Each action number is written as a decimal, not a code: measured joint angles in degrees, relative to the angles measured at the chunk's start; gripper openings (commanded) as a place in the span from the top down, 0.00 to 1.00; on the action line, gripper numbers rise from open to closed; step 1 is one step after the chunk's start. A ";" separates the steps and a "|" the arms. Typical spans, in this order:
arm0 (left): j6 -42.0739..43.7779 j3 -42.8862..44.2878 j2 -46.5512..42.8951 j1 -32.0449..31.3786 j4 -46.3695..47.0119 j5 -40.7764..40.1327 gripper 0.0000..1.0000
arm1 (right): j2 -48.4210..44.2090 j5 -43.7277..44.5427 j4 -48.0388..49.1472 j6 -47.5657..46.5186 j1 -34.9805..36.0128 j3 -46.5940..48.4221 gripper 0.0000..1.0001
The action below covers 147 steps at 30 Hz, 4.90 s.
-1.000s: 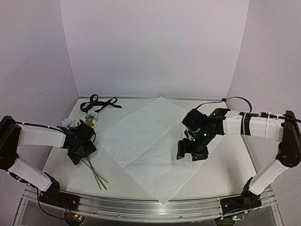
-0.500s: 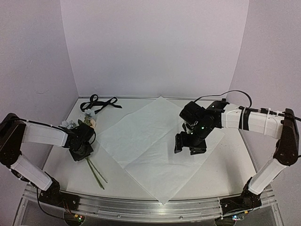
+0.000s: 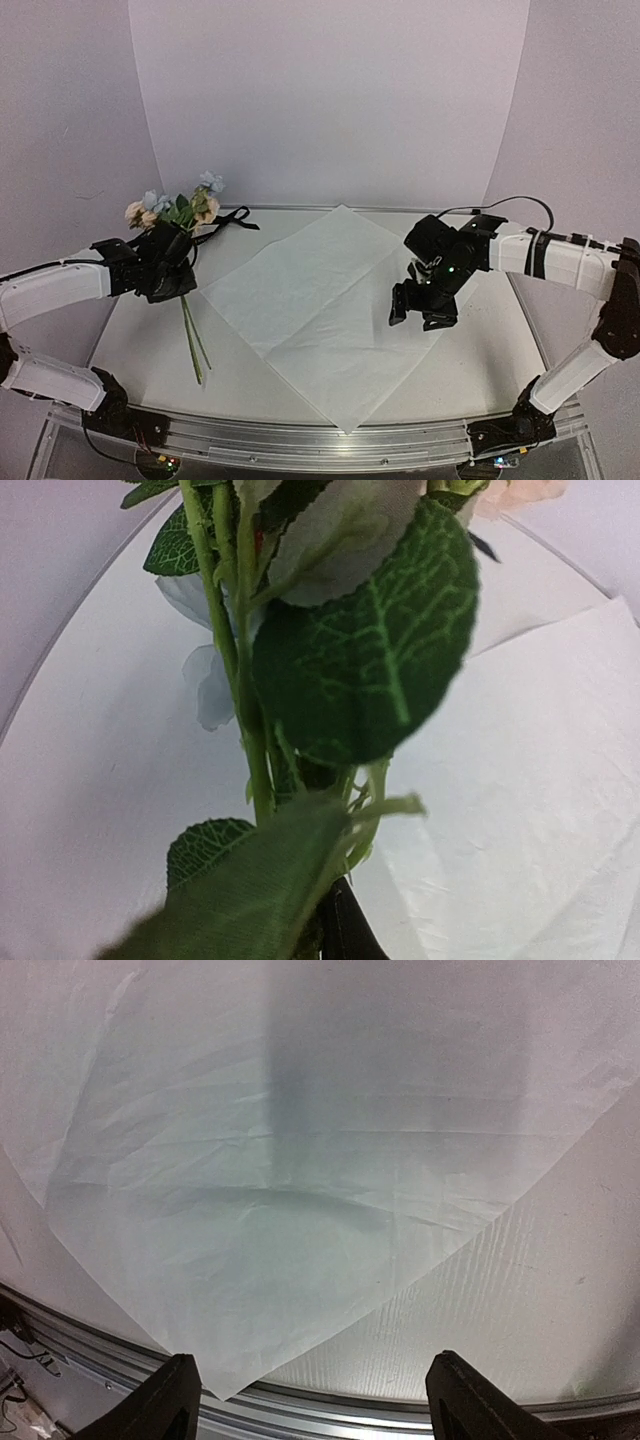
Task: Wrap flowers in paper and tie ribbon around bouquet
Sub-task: Pick up the fake flower from the center of the board, then place the fake flower on the flattened wrapping paper, then move the flattened wrapping paper to the center of the board.
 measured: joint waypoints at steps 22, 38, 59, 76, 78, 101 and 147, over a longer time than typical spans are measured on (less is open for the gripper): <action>9.26 66.13 61.34 -13.79 8.75 7.24 1.00 | -16.89 3.11 -6.22 1.68 -5.84 -12.62 0.19; 10.78 66.87 72.22 -14.39 12.86 14.70 0.97 | -22.75 4.87 -11.65 1.53 -5.86 -15.64 0.18; 11.92 56.54 63.55 -13.39 16.08 17.18 0.04 | -21.26 5.06 -12.15 -2.68 -5.86 -13.52 0.10; -3.76 5.53 21.12 -2.75 18.14 19.47 0.09 | -10.35 3.35 -9.39 -8.48 -5.91 -9.59 0.14; -3.99 3.76 20.97 -2.47 18.23 20.07 0.10 | -9.56 3.33 -8.20 -8.65 -5.91 -9.63 0.15; 2.62 15.71 43.26 -0.30 40.12 38.91 0.06 | 7.04 0.26 1.50 -7.50 -12.02 -3.96 0.16; 2.96 -6.39 11.28 2.29 26.77 35.73 0.09 | 30.87 1.14 -1.39 -7.81 5.76 33.56 0.55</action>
